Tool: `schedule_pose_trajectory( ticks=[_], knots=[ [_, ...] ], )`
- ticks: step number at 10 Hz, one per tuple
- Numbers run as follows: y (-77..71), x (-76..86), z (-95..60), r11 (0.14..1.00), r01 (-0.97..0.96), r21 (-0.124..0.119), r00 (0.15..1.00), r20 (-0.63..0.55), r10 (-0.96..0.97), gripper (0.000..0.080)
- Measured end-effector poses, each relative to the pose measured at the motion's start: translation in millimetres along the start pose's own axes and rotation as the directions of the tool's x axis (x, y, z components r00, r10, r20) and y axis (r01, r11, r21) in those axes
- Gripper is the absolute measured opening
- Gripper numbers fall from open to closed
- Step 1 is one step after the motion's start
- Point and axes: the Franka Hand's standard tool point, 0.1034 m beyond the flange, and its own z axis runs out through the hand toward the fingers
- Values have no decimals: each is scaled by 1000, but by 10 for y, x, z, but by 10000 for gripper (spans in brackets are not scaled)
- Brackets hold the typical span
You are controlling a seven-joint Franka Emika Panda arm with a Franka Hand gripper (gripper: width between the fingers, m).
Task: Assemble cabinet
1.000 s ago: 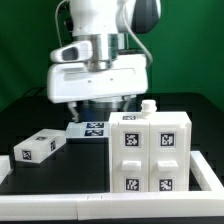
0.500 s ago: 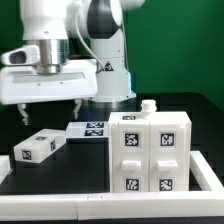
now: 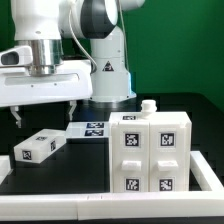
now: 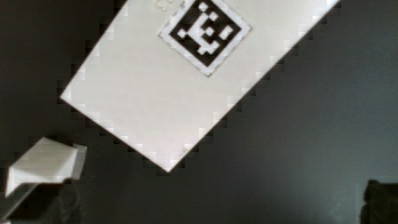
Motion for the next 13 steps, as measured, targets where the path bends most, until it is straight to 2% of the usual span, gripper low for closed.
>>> schedule_pose_trajectory(
  ticks=[2,4,6,7,11,13],
  knots=[
    [-1,0,0,1000,-18,1,1000,0,18,797],
    [54,-45,12,969,-247,-1,969,-3,247,797],
    [138,-171,41,900,-437,2,900,15,437,797],
    [144,-222,73,859,-512,12,859,25,511,797],
    [98,-203,85,716,-698,27,717,32,697,797],
    [87,-217,154,637,-771,25,637,41,770,797]
  ],
)
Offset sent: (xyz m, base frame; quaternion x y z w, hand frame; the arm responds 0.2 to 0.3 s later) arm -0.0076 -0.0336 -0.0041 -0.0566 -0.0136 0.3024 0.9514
